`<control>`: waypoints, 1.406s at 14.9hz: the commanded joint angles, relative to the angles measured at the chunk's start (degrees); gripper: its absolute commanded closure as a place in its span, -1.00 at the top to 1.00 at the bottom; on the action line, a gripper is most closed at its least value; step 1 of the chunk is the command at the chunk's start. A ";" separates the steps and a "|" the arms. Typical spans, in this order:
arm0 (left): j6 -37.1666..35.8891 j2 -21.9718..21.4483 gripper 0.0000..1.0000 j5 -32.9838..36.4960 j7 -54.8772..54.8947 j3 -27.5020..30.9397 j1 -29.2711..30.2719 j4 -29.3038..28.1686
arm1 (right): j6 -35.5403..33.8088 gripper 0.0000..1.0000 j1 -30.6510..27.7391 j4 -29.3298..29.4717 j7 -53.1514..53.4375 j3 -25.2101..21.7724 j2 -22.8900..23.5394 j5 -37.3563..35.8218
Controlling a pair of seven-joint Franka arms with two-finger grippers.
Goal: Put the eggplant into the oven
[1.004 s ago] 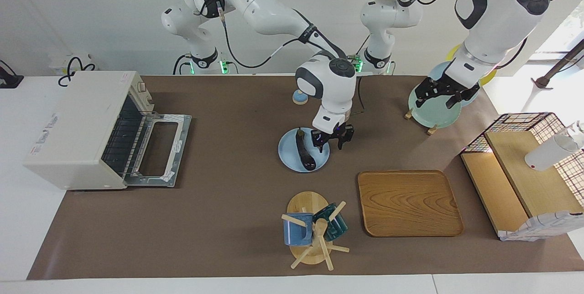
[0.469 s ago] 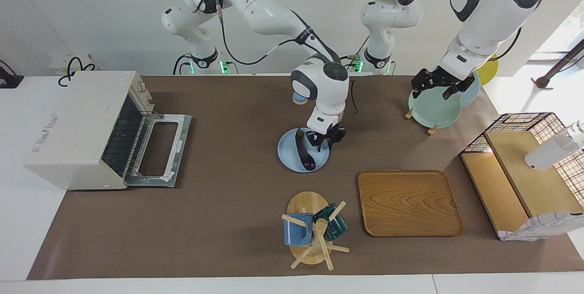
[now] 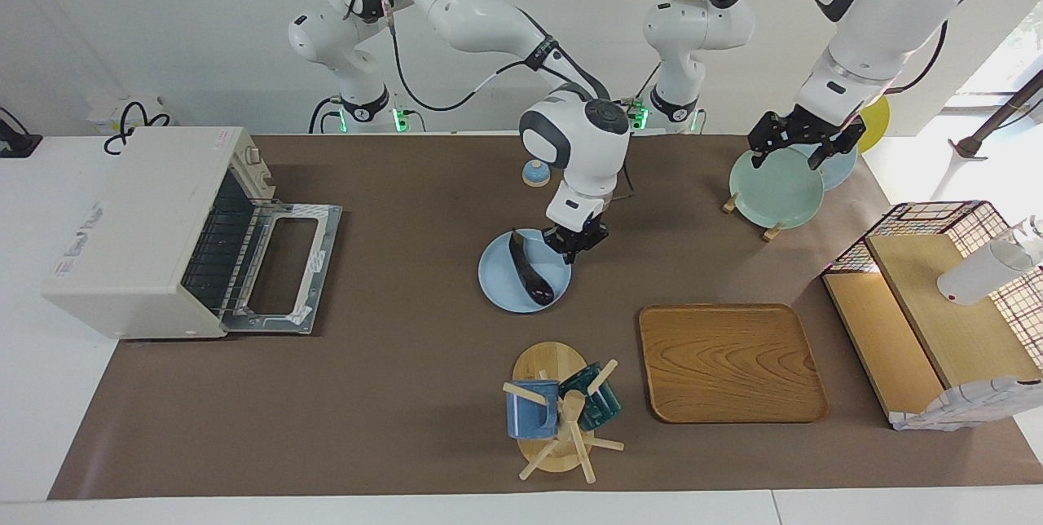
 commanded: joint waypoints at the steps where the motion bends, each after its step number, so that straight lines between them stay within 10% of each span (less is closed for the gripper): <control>1: -0.45 -0.55 1.00 1.19 0.91 -0.57 0.76 -0.14 | -9.01 -1.00 -1.47 1.64 -2.68 -0.26 -4.25 -2.90; 5: 0.26 2.60 1.00 1.01 0.65 -0.57 0.93 5.10 | -15.89 -1.00 -7.78 -9.32 -7.08 -0.26 -15.93 -4.05; 11: -0.71 3.50 1.00 1.19 0.65 -0.75 1.81 6.62 | -3.61 -1.00 -26.05 -39.74 -27.35 -0.26 -38.70 -4.40; 21: -4.93 2.80 1.00 0.66 -0.75 -1.54 2.78 6.45 | 13.09 -1.00 -47.09 -54.51 -51.04 -0.26 -46.98 -3.87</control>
